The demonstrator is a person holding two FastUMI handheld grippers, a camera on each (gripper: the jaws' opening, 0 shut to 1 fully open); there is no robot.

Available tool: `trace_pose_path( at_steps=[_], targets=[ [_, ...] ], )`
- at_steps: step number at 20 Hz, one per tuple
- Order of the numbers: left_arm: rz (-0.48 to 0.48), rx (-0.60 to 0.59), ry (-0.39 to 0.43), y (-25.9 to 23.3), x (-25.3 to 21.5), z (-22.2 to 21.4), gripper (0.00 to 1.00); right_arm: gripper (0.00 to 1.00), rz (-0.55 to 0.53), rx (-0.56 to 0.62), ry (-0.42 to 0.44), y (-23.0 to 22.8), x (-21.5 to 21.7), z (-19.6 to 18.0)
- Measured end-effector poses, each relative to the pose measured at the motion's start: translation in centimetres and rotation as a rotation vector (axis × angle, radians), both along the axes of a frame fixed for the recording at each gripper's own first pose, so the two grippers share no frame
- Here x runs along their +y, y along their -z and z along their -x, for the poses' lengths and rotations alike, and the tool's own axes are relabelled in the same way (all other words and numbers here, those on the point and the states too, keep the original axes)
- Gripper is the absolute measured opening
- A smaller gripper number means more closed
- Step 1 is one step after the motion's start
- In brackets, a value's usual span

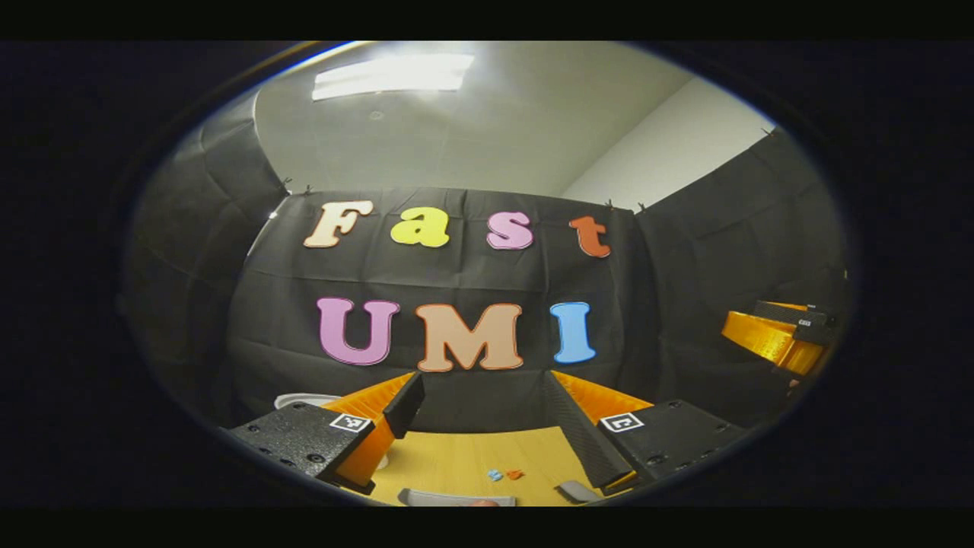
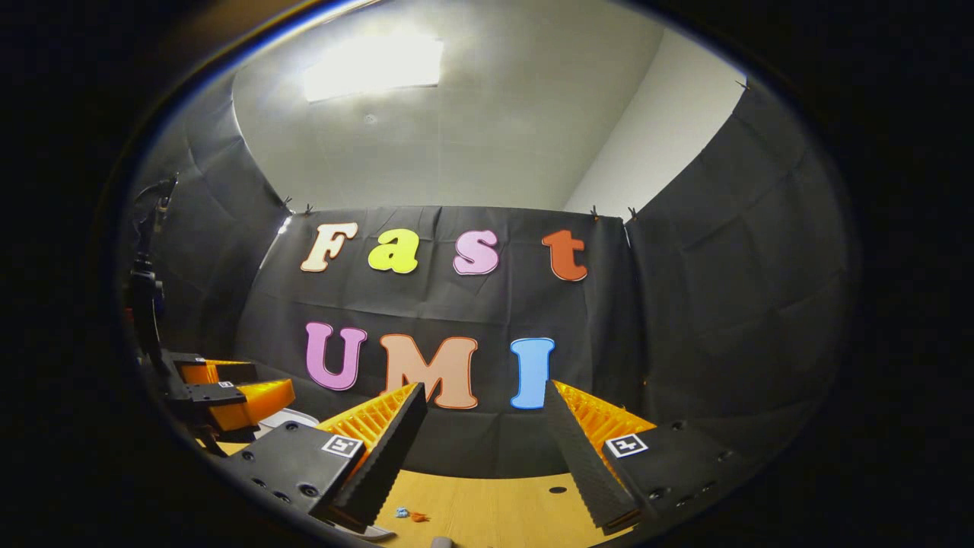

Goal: Pick up the small broom and dustpan from the desktop, sweep the trash into the dustpan with the broom, and then empty the trash into the garbage bin.

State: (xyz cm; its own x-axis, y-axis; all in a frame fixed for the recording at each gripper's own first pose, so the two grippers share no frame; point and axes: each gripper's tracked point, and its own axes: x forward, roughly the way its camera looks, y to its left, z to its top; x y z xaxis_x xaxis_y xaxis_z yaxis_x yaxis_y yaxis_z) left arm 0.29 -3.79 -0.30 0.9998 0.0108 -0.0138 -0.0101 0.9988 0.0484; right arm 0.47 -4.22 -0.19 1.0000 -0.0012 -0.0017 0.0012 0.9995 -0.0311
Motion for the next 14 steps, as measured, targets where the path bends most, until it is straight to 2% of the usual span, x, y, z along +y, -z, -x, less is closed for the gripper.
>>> trace_pose_path(
  at_steps=[6, 14],
  targets=[
    [-0.014, 0.016, -0.047, 0.3, 1.3, 1.1, 0.93, 0.99, -0.047, 0.033, -0.020, 1.6, 0.4, -0.5],
    [-0.030, 0.049, -0.072, 1.2, 1.4, 1.8, 0.93, 1.00, -0.048, 0.048, -0.046, 2.3, 0.4, 0.0]
  ],
)
